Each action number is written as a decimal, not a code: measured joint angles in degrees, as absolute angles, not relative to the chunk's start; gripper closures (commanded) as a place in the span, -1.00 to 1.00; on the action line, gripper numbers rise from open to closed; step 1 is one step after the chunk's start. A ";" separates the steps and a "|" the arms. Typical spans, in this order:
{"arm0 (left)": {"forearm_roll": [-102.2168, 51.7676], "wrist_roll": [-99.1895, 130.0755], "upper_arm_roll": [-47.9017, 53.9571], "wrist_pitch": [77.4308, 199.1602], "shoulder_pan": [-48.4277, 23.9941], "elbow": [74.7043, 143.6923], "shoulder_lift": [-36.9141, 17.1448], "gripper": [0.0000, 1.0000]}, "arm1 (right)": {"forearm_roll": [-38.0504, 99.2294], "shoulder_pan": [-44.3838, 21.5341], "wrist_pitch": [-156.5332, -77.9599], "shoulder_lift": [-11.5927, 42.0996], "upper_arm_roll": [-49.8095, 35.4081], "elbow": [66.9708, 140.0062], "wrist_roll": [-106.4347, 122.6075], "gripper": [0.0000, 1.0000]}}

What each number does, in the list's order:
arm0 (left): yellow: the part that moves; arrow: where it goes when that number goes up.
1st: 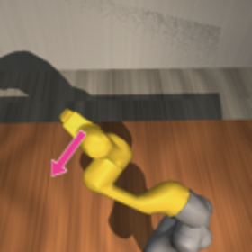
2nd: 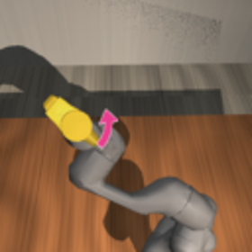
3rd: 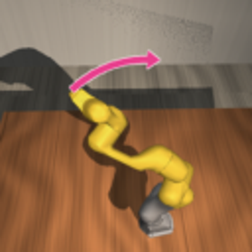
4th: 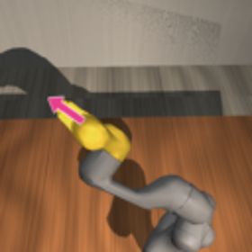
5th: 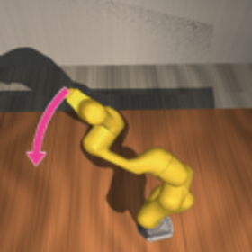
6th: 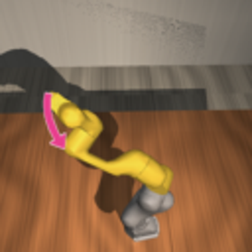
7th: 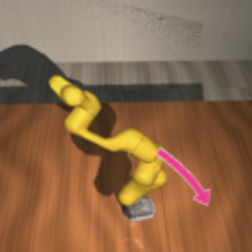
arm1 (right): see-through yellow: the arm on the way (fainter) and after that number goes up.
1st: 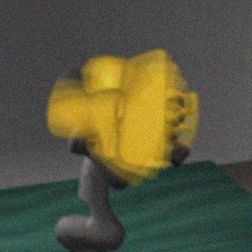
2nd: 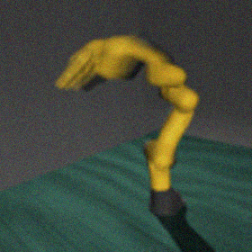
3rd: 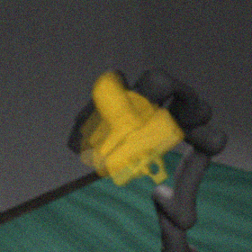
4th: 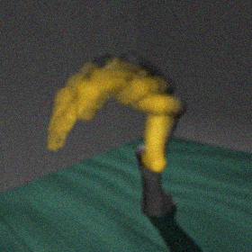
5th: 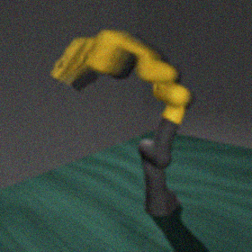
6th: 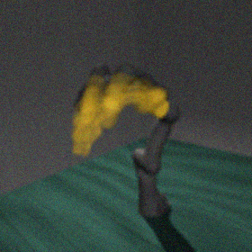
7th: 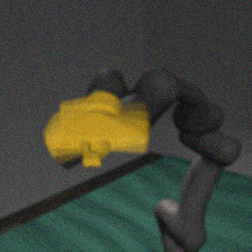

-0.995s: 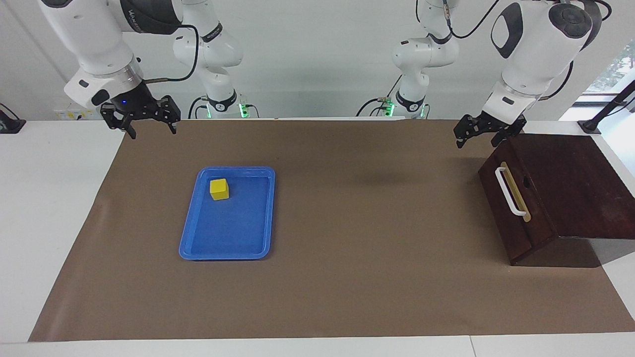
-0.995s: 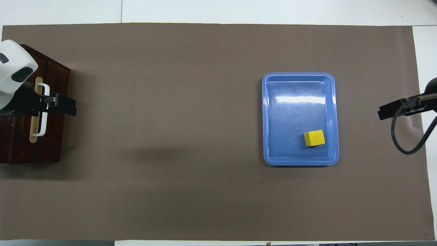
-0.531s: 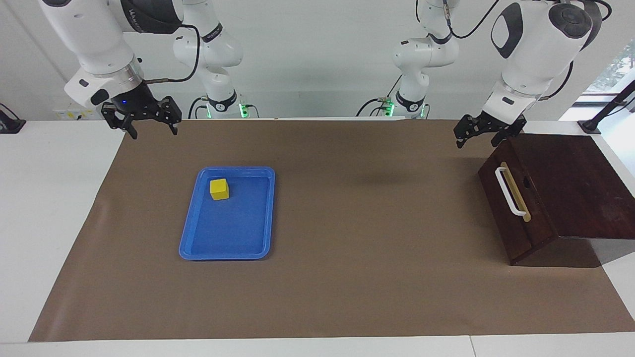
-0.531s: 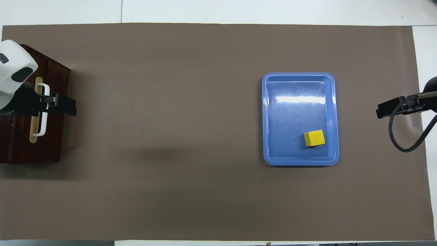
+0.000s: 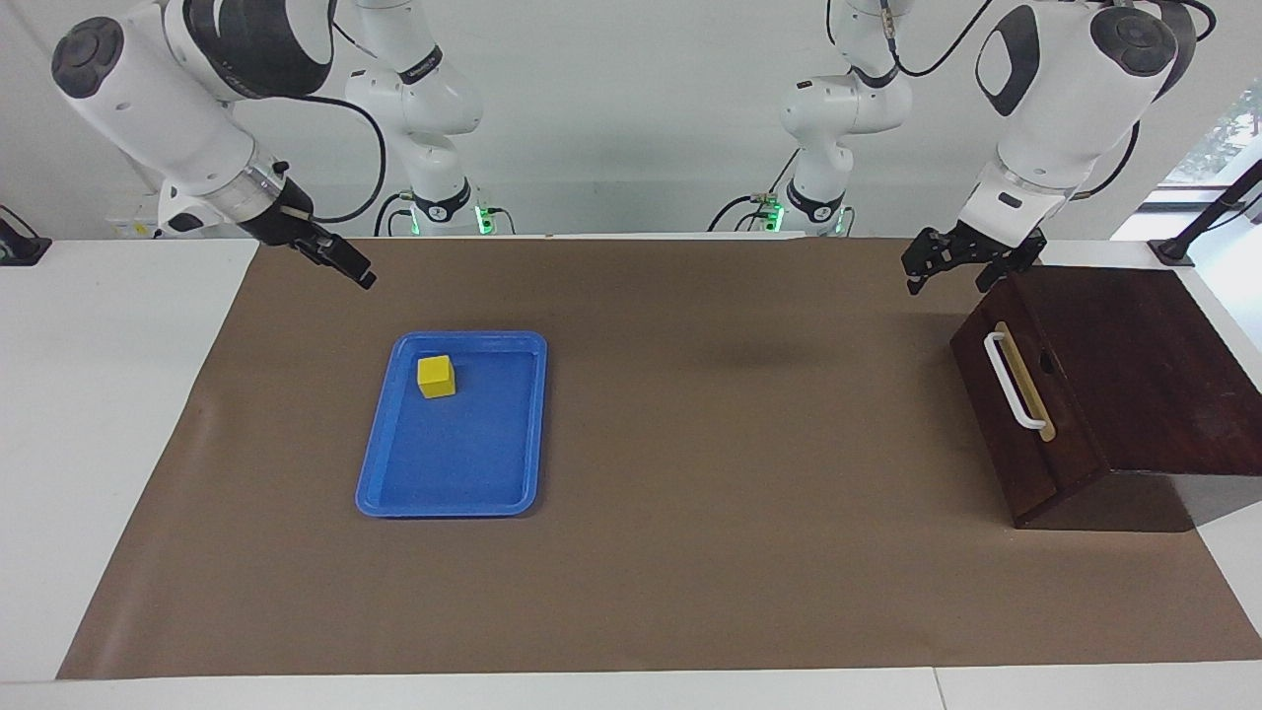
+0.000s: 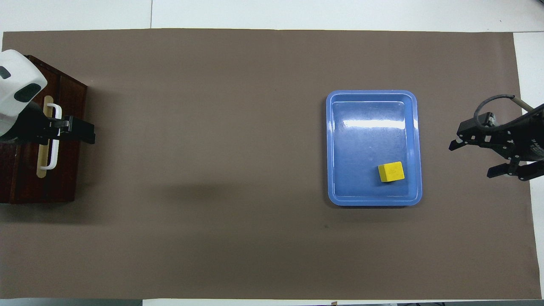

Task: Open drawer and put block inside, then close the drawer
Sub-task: 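Reach the open right gripper over the yellow block in the tray, then grasp the yellow block with the right gripper while the left gripper pulls the drawer, then lift the block with the right gripper while the left gripper moves toward it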

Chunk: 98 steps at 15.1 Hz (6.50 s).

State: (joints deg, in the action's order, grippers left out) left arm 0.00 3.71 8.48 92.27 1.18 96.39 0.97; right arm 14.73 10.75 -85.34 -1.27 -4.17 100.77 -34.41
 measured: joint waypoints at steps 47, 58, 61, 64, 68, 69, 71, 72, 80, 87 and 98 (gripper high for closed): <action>12.67 6.76 9.80 97.36 -3.10 102.52 0.98 -1.00 | 41.39 14.65 -110.52 15.03 -4.38 122.25 -42.76 -1.00; 32.91 9.97 8.60 118.69 2.37 109.37 -9.01 -1.00 | 41.39 14.67 -111.52 15.03 -4.20 122.29 -42.61 1.00; 34.69 9.94 8.57 120.83 3.96 110.40 -9.90 -1.00 | 41.40 14.67 -111.95 15.02 -4.20 122.27 -42.54 1.00; 35.96 9.94 8.71 122.12 4.00 111.43 -10.78 -1.00 | 41.41 14.66 -112.31 14.99 -4.24 121.64 -42.54 1.00; 36.07 9.94 8.97 124.62 3.99 113.66 -10.93 -1.00 | 41.47 14.46 -107.12 14.41 -4.76 114.47 -45.48 1.00; 36.31 9.94 9.01 124.68 3.98 113.76 -10.93 -1.00 | 41.47 14.31 -105.23 14.03 -4.95 112.07 -47.36 1.00; 36.41 9.94 9.17 124.69 3.82 113.78 -10.93 -1.00 | 41.46 13.39 -101.85 12.87 -5.10 108.19 -51.19 1.00; 36.41 9.94 9.19 124.69 3.28 113.78 -10.92 -1.00 | 41.46 12.78 -100.69 12.15 -5.14 106.98 -53.13 1.00; 35.57 10.12 9.50 124.10 -3.79 113.78 -10.81 -1.00 | 41.46 9.84 -93.13 9.19 -5.30 100.71 -62.87 1.00; 34.13 10.12 9.55 122.77 -7.25 113.74 -10.70 -1.00 | 41.46 8.59 -92.87 9.12 -5.35 99.56 -65.11 1.00; 29.21 8.76 9.90 116.64 -8.93 109.04 -10.25 -1.00 | 41.46 8.43 -92.88 9.12 -5.35 99.47 -65.17 1.00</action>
State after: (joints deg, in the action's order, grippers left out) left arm 29.21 8.76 9.90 116.64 -8.93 109.04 -10.25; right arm 41.46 8.43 -92.88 9.12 -5.35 99.47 -65.17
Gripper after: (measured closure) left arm 0.000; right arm 0.449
